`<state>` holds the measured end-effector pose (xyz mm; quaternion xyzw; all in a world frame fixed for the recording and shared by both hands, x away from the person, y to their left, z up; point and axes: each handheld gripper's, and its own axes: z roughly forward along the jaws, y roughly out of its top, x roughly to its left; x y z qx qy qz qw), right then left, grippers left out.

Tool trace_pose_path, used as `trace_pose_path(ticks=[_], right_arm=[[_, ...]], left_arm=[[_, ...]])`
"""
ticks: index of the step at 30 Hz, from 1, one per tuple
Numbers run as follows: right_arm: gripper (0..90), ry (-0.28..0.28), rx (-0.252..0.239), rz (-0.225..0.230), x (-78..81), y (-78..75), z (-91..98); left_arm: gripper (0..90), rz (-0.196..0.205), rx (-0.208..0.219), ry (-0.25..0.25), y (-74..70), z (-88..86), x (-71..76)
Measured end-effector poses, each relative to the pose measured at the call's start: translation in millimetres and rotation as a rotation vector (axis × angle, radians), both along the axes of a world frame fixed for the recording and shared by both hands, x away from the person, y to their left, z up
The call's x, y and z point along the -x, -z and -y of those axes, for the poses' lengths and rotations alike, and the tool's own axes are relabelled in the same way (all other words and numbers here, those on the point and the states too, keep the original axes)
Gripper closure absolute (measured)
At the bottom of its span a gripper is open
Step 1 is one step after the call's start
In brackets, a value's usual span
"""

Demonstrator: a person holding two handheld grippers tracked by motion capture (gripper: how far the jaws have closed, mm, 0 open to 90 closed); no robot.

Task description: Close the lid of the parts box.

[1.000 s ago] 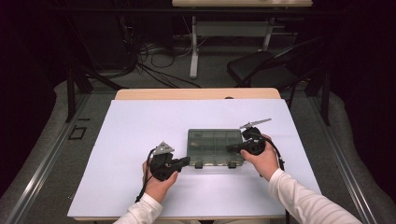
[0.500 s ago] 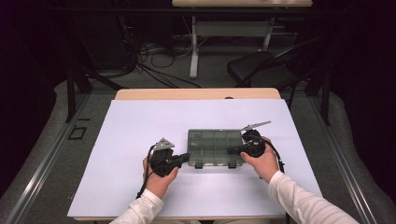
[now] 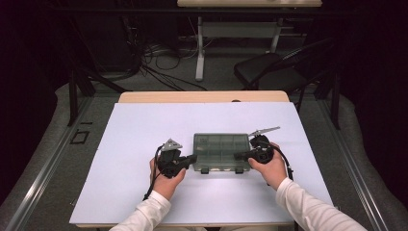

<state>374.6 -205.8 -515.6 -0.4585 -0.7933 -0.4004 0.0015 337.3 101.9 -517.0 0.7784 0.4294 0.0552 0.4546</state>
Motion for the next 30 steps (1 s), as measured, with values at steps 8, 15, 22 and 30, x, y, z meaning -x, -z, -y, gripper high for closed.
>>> trace_pose_path(ticks=[8,15,22,30], right_arm=[[90.0,0.004,-0.01,0.001,0.8,3.6,1.1],[90.0,0.003,-0.004,0.004,1.3,3.4,0.9],[90.0,0.003,-0.006,0.009,1.9,3.5,0.3],[88.6,0.008,-0.007,0.013,3.0,3.3,-0.4]], left_arm=[[90.0,-0.017,-0.018,-0.007,11.6,0.6,-2.6],[90.0,-0.014,-0.019,-0.007,11.8,0.7,-2.8],[89.9,-0.011,-0.021,-0.01,11.7,1.2,-2.0],[88.4,-0.014,-0.023,-0.003,11.2,1.1,-1.4]])
